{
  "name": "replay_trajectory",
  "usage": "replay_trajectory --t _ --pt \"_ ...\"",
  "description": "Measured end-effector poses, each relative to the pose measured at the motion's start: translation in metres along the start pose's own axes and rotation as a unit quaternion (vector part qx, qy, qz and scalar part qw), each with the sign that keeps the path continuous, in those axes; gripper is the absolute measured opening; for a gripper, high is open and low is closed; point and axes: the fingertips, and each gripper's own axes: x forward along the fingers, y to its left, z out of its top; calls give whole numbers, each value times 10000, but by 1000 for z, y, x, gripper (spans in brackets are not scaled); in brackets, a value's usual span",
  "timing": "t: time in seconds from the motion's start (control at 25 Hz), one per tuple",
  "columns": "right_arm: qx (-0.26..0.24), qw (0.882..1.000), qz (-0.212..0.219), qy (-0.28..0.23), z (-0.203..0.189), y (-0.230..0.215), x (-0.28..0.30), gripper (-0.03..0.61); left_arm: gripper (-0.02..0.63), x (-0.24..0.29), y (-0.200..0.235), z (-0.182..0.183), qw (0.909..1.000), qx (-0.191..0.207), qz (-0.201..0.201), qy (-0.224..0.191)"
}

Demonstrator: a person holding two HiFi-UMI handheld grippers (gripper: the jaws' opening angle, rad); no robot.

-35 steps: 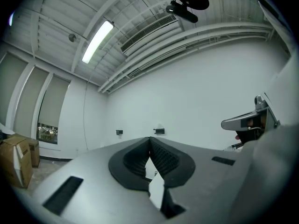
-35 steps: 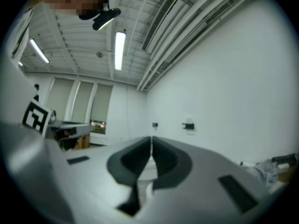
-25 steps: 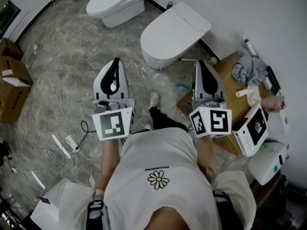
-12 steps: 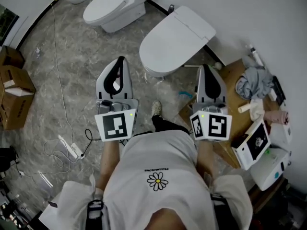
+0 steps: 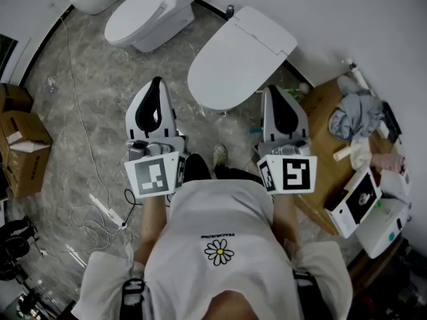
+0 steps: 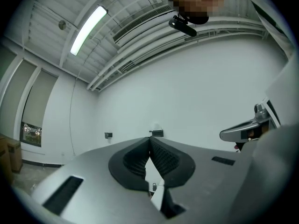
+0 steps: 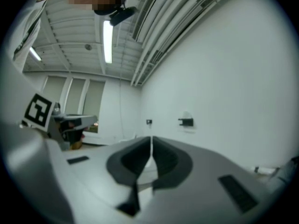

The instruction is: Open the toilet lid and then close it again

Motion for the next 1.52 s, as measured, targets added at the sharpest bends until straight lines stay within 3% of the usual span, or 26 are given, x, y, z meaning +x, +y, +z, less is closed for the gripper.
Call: replay_trajectory --t 0.24,0.36,0.6,0.8,0.96,1.04,1.12,1.28,1.52 --pt "-44 9998 -197 19 5 2 17 32 21 29 11 -7 9994 -253 -234 -85" --pt "-21 9990 -434 -38 9 1 21 32 21 44 10 3 9985 -79 -523 -105" --pt "192 9972 -671 -277 17 6 33 32 21 64 29 7 9974 47 -692 -170" --pt "259 9975 -592 -279 17 9 54 32 25 78 43 0 9973 -15 -719 -143" --pt "184 9987 -435 -196 12 7 76 34 32 98 42 -16 9947 -192 -1006 63" --pt "216 9991 -351 -101 2 5 86 44 95 109 40 -33 9921 -285 -1207 201" --pt "256 9994 -231 36 -14 1 97 158 132 124 34 -56 9886 -307 -1436 336" --pt "228 9991 -152 330 -59 -9 117 187 221 145 21 -120 9803 -233 -1853 645" --pt "-3 9963 57 861 -162 -8 136 228 242 155 13 -257 9716 -99 -1982 1288"
